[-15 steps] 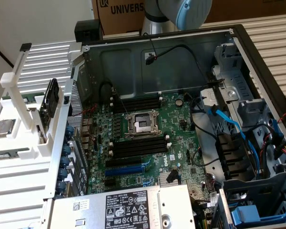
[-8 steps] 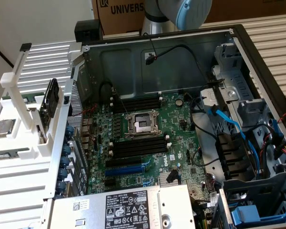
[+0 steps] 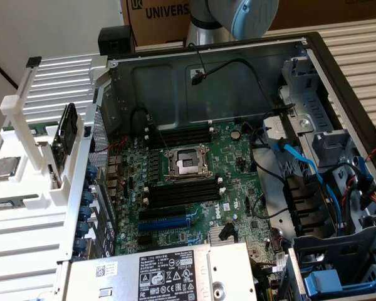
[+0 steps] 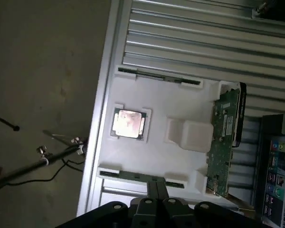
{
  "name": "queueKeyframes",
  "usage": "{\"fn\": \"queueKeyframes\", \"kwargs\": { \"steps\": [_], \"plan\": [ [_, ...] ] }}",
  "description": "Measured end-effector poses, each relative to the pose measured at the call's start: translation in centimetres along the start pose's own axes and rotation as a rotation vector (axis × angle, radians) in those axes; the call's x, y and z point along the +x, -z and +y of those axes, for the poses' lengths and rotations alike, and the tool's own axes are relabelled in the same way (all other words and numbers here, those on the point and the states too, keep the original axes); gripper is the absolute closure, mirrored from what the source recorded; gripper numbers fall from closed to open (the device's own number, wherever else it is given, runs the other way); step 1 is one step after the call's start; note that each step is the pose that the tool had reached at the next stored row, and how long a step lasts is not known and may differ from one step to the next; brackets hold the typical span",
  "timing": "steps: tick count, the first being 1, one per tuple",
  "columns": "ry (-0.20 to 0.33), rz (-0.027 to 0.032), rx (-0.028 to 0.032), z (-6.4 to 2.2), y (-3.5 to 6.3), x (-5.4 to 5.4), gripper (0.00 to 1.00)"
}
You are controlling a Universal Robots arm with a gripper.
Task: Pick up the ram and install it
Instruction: 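Pick up the ram and move it above insertion slot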
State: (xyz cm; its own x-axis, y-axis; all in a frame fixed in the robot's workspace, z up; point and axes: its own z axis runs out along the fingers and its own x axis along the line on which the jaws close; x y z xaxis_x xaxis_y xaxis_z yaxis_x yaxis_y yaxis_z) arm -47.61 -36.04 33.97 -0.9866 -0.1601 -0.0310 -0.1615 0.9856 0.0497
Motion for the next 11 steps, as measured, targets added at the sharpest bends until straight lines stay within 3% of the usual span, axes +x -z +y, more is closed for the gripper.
{"fn": "queueKeyframes", "kwargs": {
  "steps": [4, 11],
  "plan": [
    [0.109, 0.0054, -0.0033, 0.00, -0.01, 0.00, 0.90],
    [0.237, 0.0117, -0.0073, 0.00, -0.02, 0.00, 0.90]
  ]
}}
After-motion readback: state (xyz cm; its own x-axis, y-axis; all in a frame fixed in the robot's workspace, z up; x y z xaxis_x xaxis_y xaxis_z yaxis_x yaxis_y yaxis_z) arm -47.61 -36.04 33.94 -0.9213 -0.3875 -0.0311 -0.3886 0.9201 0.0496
